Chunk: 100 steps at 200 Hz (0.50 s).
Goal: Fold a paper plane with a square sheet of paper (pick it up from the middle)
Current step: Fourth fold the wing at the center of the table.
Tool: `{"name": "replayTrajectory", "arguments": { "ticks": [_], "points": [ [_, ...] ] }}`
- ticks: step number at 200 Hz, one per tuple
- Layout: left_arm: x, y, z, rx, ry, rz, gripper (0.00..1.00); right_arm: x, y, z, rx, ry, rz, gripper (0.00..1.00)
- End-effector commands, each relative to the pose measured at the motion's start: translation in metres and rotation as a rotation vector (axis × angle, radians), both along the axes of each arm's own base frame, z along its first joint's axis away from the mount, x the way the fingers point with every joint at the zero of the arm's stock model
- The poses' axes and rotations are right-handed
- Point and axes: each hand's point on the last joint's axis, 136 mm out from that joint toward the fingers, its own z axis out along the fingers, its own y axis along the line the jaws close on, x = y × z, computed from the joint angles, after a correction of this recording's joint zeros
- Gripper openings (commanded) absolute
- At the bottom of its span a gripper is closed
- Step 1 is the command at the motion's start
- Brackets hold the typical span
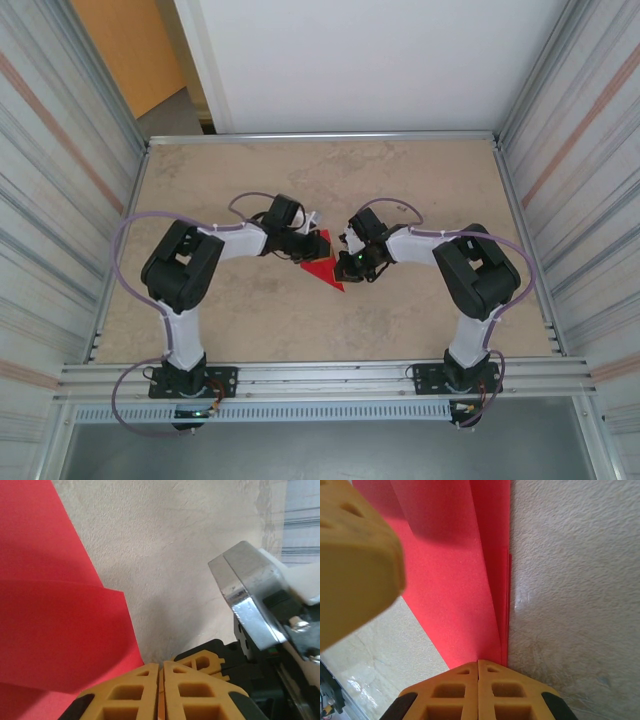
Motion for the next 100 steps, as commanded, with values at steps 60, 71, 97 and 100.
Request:
{"name": "replayTrajectory", "arguments": {
  "ticks": [60,71,97,100],
  "points": [
    [0.025,0.025,-0.047,0.139,-0.076,-0.006,0.11,-0.041,-0.058,-0.061,-0.307,0.164,-0.041,0.08],
    [0.029,0.031,-0.049,0.155,-0.087,-0.002,0.11,-0.043,-0.061,-0.063,-0.322,0.171,-0.041,0.08],
    [0.044,0.045,-0.053,0.173,-0.094,0.018,0.11,-0.048,-0.069,-0.068,-0.360,0.185,-0.048,0.08],
    [0.046,0.046,-0.054,0.174,-0.093,0.021,0.11,-0.048,-0.070,-0.069,-0.364,0.188,-0.049,0.08]
  ]
}}
